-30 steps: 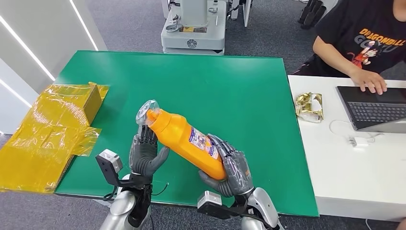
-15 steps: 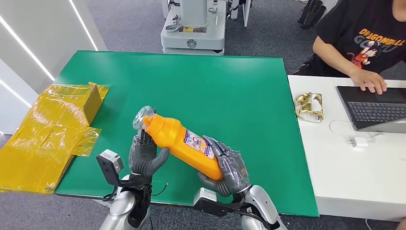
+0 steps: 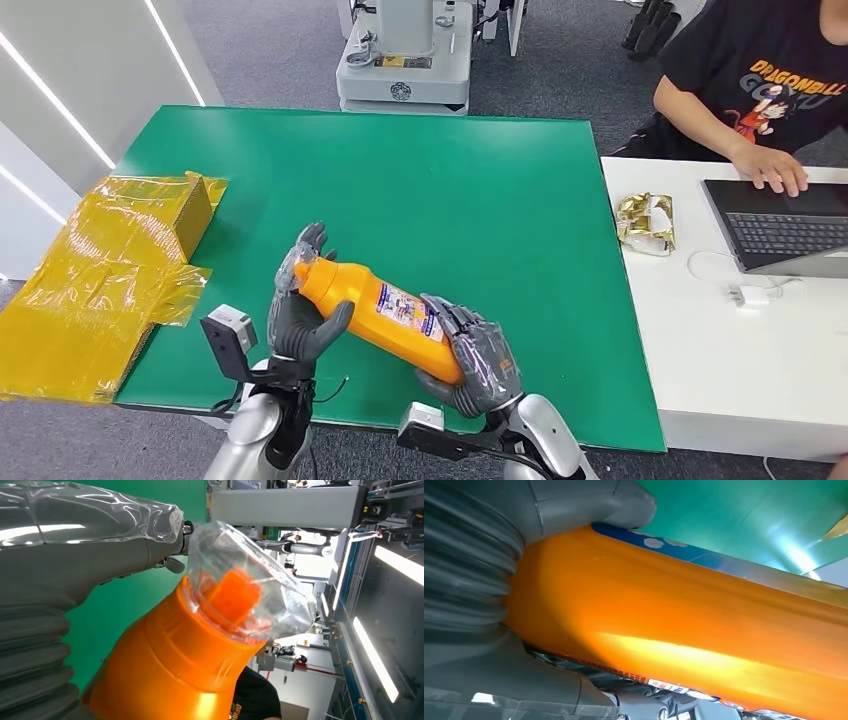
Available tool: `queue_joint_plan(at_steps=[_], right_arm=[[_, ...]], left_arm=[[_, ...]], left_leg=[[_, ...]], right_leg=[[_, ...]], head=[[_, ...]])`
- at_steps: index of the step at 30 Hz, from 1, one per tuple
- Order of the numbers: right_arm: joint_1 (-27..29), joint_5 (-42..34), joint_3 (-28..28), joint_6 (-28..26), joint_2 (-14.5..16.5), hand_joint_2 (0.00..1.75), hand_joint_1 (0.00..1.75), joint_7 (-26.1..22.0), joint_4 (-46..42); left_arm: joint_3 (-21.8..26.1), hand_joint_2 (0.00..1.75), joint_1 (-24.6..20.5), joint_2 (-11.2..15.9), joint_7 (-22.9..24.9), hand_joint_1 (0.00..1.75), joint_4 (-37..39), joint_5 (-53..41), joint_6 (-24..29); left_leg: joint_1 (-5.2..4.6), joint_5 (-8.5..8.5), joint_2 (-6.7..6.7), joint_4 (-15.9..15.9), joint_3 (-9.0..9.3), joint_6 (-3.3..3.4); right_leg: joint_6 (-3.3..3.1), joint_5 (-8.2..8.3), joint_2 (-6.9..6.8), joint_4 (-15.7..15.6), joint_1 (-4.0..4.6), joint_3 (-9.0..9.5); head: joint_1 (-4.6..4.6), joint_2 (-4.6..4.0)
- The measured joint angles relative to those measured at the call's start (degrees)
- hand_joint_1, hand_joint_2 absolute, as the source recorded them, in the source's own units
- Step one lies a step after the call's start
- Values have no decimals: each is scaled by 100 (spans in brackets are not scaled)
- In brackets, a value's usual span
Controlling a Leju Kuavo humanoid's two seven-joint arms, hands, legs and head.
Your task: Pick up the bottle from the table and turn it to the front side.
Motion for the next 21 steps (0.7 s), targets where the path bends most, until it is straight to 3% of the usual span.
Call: queue_joint_plan(at_steps=[4, 5, 8, 9, 13, 21], right_arm=[[6, 46, -6, -3, 0, 175, 175, -6, -27], [7, 51, -7, -1, 0, 175, 175, -9, -32], [7, 79, -11, 31, 1, 175, 175, -39, -38], [5, 90, -14, 51, 2, 175, 175, -51, -38], [-10, 119, -47, 132, 4, 175, 175, -73, -34], [-11, 150, -122, 193, 4, 175, 175, -114, -28]], left_arm=[[15, 175, -56, 30, 45, 3, -4, 12, -105], [15, 175, -64, 34, 50, 29, -4, 26, -136], [15, 175, -91, 47, 117, 155, -2, 197, -395], [15, 175, -99, 50, 147, 173, 1, 271, -518], [12, 175, -128, 53, 205, 175, 31, 400, -843], [10, 175, -186, 53, 259, 175, 60, 403, -974]], left_leg=[[0, 0, 0, 0, 0, 0], [0, 0, 0, 0, 0, 0], [0, 0, 0, 0, 0, 0], [0, 0, 0, 0, -1, 0], [0, 0, 0, 0, -1, 0], [0, 0, 0, 0, 0, 0]], right_leg=[[0, 0, 0, 0, 0, 0], [0, 0, 0, 0, 0, 0], [0, 0, 0, 0, 0, 0], [0, 0, 0, 0, 0, 0], [0, 0, 0, 0, 0, -1], [0, 0, 0, 0, 0, -1]], head=[[1, 0], [1, 0], [0, 0], [0, 0], [1, 0], [-1, 0]])
